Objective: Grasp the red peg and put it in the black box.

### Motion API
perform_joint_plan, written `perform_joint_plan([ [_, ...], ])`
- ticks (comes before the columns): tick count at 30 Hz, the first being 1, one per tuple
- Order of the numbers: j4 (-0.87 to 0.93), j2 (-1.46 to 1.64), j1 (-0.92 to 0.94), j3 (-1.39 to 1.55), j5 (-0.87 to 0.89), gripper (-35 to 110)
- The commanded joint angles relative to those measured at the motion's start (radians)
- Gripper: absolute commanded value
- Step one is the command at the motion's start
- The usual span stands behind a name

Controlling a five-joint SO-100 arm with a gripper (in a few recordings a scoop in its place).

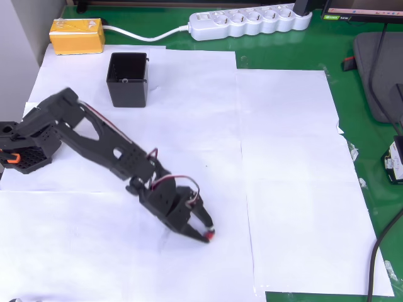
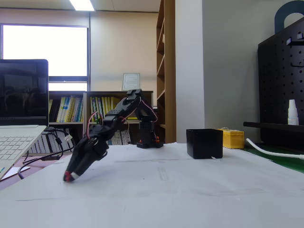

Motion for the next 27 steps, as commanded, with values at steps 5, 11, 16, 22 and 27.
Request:
perform_joint_plan([
  [5,0.393,-0.459,-0.017,0.043,0.063,0],
  [11,0.589,-0.781,-0.083,-0.155,0.089,0],
  [16,0.796,-1.005,-0.206,-0.23,0.129,0],
  [22,1.025,-1.157,-0.442,-0.206,0.224,0],
  [27,1.106,-1.206,-0.661,-0.196,0.273,0],
])
